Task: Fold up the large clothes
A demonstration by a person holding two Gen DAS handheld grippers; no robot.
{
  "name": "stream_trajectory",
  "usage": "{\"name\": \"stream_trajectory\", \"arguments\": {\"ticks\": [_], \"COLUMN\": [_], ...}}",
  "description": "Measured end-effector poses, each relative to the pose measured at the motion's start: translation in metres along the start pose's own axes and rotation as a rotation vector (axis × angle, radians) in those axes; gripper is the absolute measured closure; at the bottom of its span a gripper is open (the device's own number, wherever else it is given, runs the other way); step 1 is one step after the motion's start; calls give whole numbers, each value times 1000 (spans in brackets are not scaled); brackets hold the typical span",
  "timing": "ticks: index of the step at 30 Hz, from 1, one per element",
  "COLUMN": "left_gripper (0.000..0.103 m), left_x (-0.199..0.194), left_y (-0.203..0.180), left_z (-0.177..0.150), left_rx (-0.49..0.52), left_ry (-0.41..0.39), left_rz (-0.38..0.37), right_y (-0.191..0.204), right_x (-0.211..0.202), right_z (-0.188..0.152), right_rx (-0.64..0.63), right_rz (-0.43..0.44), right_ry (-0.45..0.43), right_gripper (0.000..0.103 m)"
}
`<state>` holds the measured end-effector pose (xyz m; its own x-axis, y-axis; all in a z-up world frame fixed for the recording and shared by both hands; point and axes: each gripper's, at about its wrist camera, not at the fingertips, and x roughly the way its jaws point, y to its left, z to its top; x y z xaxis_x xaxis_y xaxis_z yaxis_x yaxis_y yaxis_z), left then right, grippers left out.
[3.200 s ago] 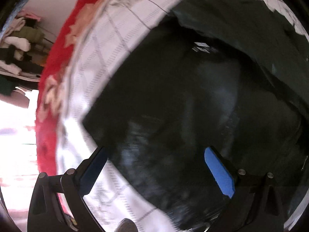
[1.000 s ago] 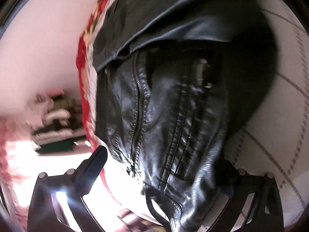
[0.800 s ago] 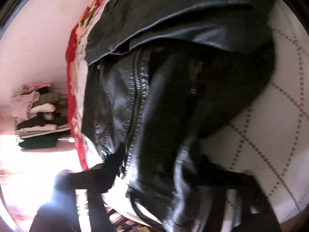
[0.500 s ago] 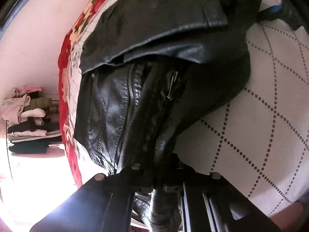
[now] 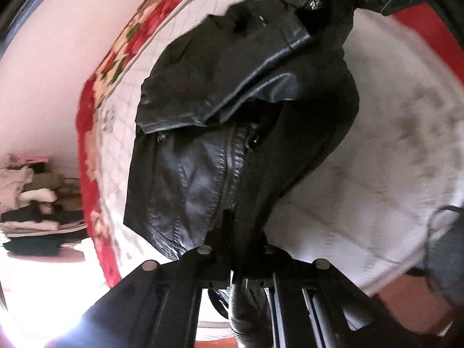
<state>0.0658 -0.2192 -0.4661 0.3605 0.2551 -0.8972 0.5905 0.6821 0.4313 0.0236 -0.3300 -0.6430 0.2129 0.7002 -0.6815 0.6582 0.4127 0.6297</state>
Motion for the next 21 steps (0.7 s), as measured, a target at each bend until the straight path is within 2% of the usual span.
{"name": "stream_trajectory", "arguments": {"ticks": [5,9,12,16,21], "left_gripper": [101,100,99,97,94], "left_x": [-31,-13,15,58,122], "left_y": [24,71,117,165,207], "left_z": [12,25,32,40,43], "left_rx": [-63,-162,-244,-339,-425], "left_ry": [-30,-7,7,23,50], "left_rz": [-172,-263,-303,-350,-408], "right_y": [34,78,128,186,227], "right_x": [-61,-64,-42,8,82], "right_z": [-18,-12,-1,21,59], "right_rx": [-20,-12,-62,-110,-98], "right_rz": [-91,-103,-118,-151,-227], "right_ry": [-34,-21,-27,-34,-56], "right_gripper": [85,85,84,84,84]}}
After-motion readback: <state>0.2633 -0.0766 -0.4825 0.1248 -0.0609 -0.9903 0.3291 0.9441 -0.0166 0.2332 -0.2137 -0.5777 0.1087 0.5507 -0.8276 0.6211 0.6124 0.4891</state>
